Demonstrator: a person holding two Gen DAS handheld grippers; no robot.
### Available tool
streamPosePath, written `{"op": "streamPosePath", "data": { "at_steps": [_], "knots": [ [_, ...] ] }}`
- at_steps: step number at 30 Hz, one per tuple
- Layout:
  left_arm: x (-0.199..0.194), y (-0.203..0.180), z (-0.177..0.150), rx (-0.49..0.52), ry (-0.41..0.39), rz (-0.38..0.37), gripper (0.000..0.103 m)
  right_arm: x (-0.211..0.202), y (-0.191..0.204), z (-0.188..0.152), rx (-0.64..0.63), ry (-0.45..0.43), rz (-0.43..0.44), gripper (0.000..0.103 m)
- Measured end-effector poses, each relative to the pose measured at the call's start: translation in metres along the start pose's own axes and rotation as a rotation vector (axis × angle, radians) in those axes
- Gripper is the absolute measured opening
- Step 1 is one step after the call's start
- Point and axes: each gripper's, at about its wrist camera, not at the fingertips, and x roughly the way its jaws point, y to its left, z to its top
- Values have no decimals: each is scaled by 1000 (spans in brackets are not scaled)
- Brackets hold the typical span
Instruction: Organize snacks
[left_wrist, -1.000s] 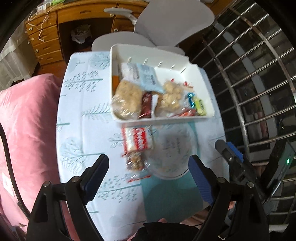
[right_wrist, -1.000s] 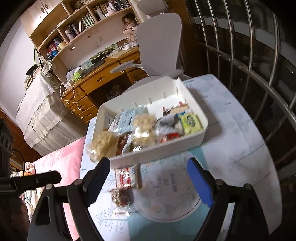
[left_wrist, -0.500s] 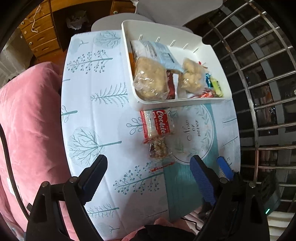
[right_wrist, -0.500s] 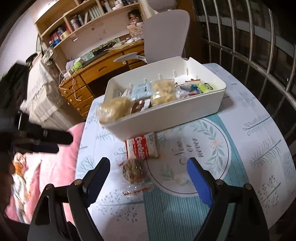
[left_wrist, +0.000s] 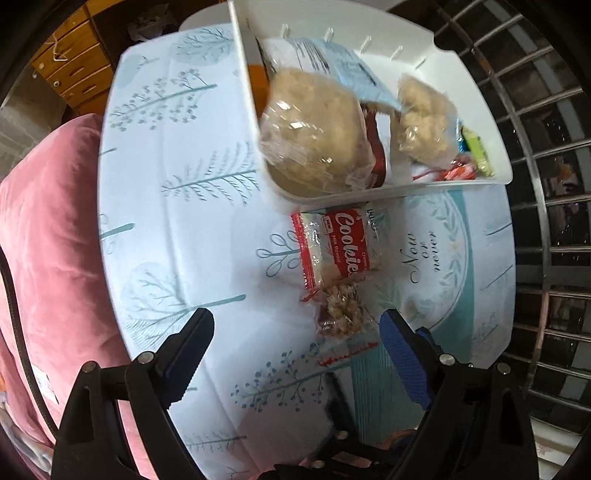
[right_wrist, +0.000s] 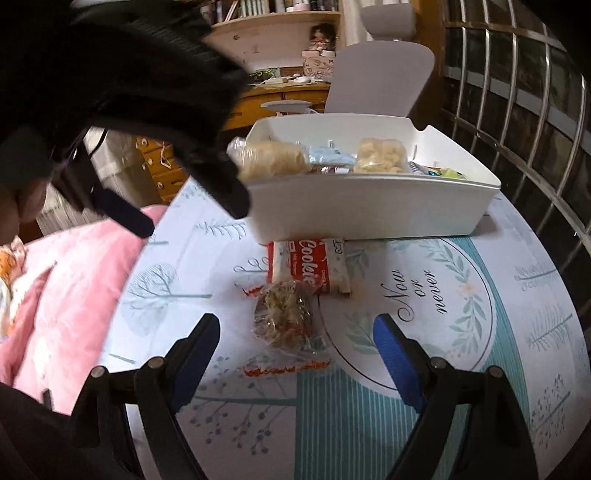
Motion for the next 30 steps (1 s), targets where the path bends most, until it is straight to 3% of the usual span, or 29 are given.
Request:
{"op": "streamPosePath", "data": {
  "at_steps": [11,15,22,30],
  "knots": [
    [52,-19,26,-7,43,18,91,27,13,-10,-92,32,41,83],
    [63,-29,33,3,40,52,91,34,11,-11,-102,47,56,74],
    [82,-37,45,-7,49,84,91,44,-3,-9,-49,75,144,69],
    [97,-52,65,-23,48,120,91,43,-14,-10,-72,95,202,62]
  ]
}}
